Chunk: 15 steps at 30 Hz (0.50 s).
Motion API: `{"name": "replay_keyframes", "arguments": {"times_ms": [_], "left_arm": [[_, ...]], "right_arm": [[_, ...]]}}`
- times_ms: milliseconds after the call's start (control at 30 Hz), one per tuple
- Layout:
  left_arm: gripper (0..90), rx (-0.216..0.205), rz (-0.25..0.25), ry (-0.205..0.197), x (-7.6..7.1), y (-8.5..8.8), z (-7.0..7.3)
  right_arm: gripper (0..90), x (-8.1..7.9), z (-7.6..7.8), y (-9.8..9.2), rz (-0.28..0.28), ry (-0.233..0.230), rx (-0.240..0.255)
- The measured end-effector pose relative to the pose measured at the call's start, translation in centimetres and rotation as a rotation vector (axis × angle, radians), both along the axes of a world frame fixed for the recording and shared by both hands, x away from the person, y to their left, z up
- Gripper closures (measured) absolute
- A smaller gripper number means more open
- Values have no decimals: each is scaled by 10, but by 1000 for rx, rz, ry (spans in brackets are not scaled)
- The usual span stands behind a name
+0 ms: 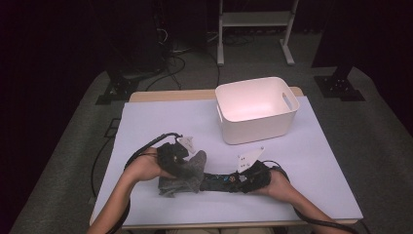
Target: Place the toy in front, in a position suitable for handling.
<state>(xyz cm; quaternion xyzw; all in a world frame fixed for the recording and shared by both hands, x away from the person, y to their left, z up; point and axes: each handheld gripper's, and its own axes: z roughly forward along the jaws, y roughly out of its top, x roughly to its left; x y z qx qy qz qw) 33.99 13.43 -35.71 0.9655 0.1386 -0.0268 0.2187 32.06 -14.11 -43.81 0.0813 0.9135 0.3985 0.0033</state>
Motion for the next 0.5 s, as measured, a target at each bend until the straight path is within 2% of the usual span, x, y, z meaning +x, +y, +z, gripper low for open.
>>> {"name": "replay_keyframes", "arguments": {"times_ms": [133,233,500], "left_arm": [[704,23,33,3,0,15,-3],[705,17,64,7,0,27,-7],[705,37,161,3,4,60,-14]], "right_arm": [[629,0,0,0,-2,7,-1],[629,0,0,0,-3,6,-1],[629,1,0,0,-1,9,-1]]}}
